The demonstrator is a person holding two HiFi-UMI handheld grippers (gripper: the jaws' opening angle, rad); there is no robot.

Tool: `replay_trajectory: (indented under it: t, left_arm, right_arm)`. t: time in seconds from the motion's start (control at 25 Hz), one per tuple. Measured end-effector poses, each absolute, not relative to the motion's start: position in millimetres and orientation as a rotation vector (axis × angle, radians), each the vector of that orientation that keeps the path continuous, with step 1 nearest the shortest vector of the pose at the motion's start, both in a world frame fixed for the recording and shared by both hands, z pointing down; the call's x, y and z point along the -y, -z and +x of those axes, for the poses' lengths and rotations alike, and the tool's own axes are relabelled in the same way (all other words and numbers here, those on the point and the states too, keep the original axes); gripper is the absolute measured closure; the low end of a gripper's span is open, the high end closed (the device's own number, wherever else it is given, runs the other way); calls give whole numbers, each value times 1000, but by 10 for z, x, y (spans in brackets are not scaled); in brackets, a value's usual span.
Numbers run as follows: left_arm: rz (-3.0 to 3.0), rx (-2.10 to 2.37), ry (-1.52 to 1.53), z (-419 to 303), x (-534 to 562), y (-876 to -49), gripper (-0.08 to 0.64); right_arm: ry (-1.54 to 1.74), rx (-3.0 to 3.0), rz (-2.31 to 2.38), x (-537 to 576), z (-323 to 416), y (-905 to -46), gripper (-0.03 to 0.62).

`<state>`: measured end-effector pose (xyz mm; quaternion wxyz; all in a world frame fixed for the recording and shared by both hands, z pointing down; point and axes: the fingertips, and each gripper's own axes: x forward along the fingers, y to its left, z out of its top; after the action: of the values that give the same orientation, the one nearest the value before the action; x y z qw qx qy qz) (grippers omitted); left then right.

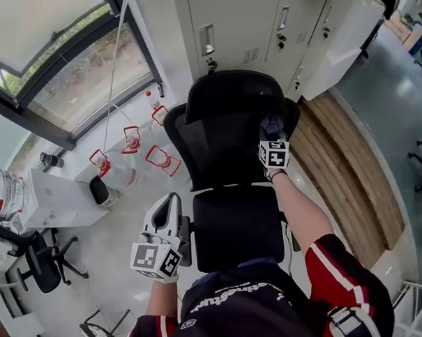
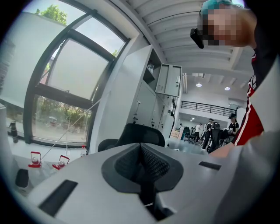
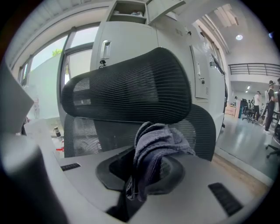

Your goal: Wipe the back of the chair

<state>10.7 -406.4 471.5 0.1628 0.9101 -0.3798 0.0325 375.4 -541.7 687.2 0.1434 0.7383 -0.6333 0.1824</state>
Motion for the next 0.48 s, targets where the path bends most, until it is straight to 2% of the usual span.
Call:
replay_trajectory:
  t: [0.48]
  left_arm:
    - [2508,1239,-88,-721,3977,-4780,535]
  right_arm:
    - [-472,2052,1894,5981,2188,-6854,515]
